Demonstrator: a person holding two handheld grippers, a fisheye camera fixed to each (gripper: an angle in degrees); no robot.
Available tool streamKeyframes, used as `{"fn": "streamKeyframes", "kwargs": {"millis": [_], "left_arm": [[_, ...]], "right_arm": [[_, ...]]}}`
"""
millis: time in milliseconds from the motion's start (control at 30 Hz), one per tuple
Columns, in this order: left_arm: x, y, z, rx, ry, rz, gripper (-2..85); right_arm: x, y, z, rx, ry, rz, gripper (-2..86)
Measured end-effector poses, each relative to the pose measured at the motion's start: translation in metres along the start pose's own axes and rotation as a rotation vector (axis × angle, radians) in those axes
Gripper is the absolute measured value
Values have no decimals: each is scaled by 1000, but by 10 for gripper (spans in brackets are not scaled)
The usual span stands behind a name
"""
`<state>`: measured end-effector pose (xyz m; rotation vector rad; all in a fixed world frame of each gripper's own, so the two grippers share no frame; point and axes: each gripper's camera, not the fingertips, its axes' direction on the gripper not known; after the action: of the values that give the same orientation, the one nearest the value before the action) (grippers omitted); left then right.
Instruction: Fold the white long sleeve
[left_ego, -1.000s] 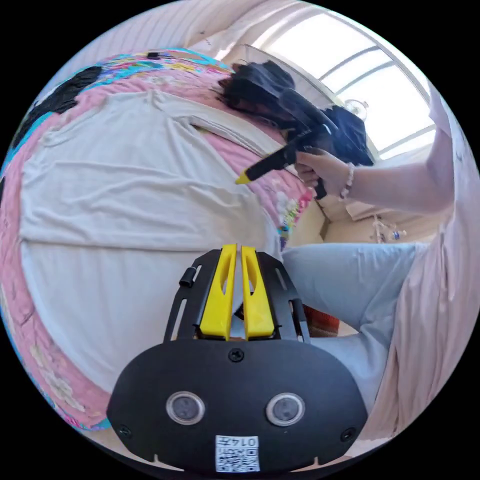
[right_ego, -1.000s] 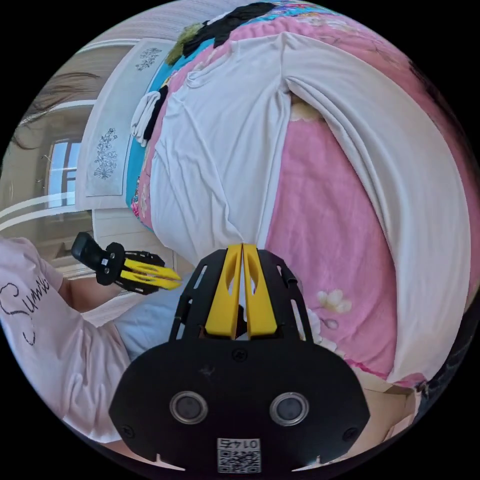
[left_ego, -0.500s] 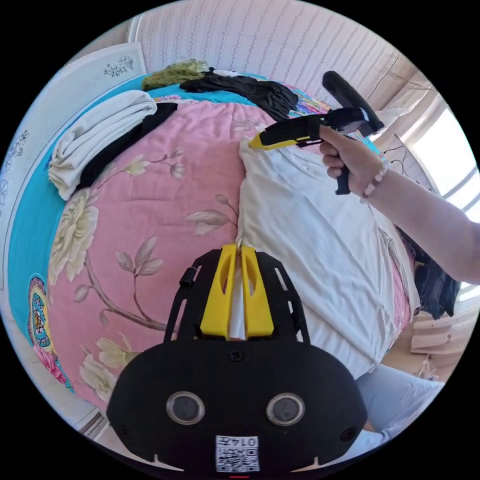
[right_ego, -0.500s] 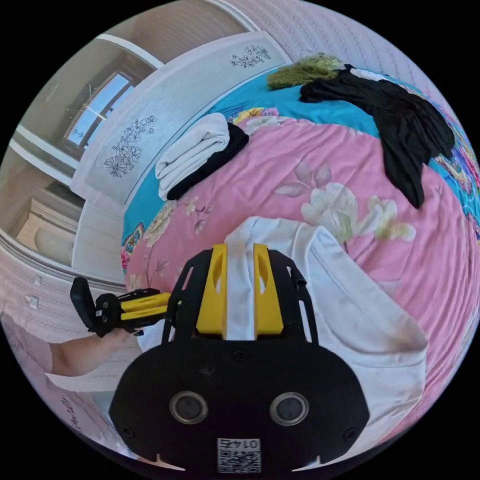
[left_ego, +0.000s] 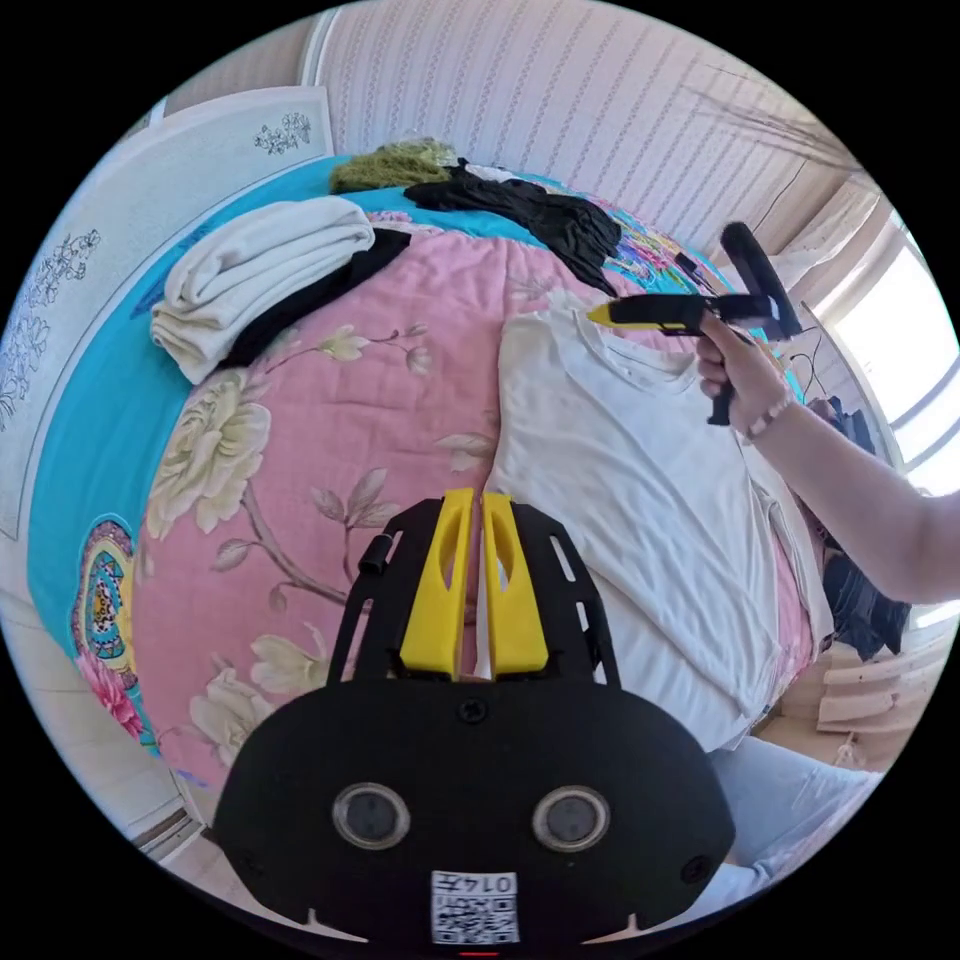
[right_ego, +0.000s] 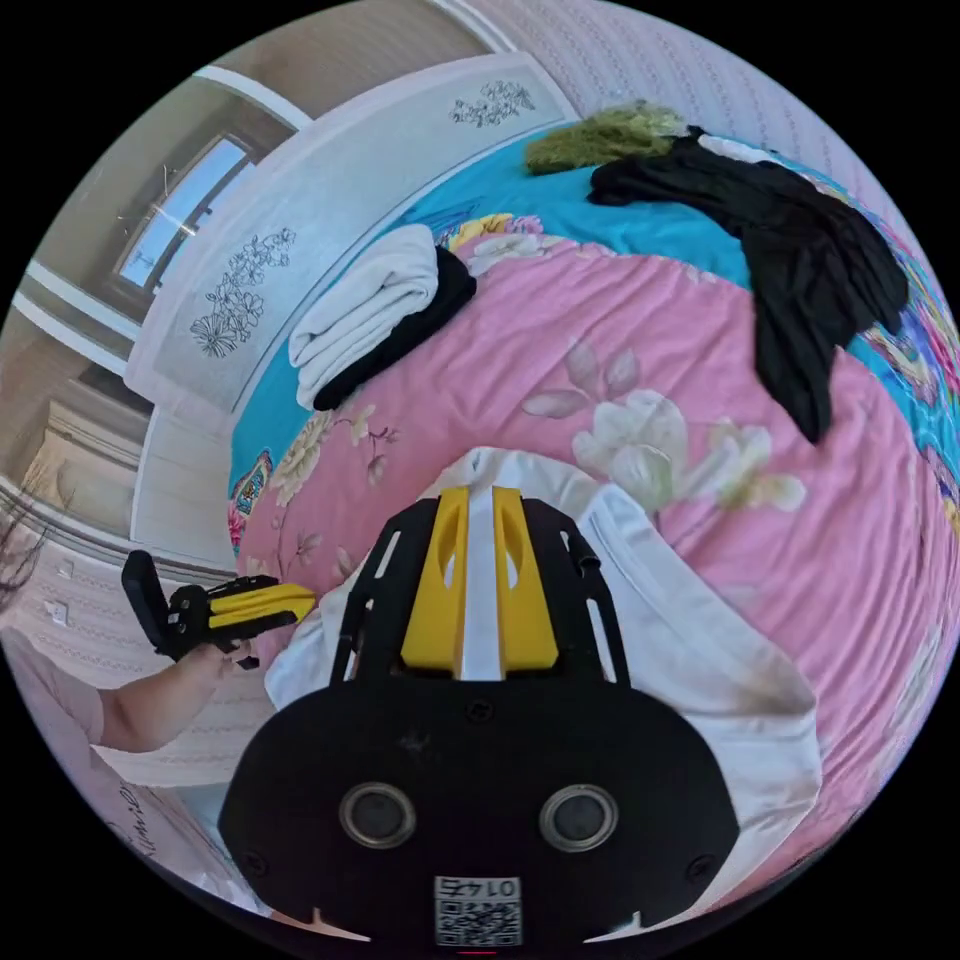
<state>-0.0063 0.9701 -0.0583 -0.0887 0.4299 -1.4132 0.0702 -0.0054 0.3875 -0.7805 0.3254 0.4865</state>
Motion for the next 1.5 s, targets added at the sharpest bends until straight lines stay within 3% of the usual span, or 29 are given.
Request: {"fn": "streamKeyframes", "kwargs": {"millis": [100, 200, 433, 567, 700, 867, 967, 1033, 1133, 1333, 1500], "left_arm": [[29, -2, -20, 5, -60, 105, -7], [86, -10, -15, -42, 6, 274, -6], [296, -46, 58, -179, 368, 716, 23], [413, -64, 103, -226, 356, 914, 51], [475, -86, 143, -322, 303, 902, 69], [500, -90, 191, -352, 201, 866, 55], [493, -96, 189, -340, 247, 902, 6], [485, -104, 186, -357, 283, 872, -4], [464, -119, 165, -314, 388, 828, -9], [369, -144, 108, -211, 502, 654, -10], [266, -149, 82, -205, 420, 496, -10]], "right_arm": [[19, 95, -48, 113, -41, 100, 54], [31, 217, -77, 102, -37, 270, 52], [37, 493, -139, 65, 122, 932, 54], [42, 580, -171, 246, 237, 1167, 67], [64, 632, -179, 410, 289, 1268, 83], [88, 649, -156, 511, 299, 1247, 60], [97, 663, -140, 572, 190, 1236, 32], [94, 678, -141, 681, 29, 1161, 17], [85, 676, -143, 700, -161, 1035, 11], [45, 579, -106, 360, -564, 632, 8], [-3, 484, -56, 132, -696, 298, 9]]}}
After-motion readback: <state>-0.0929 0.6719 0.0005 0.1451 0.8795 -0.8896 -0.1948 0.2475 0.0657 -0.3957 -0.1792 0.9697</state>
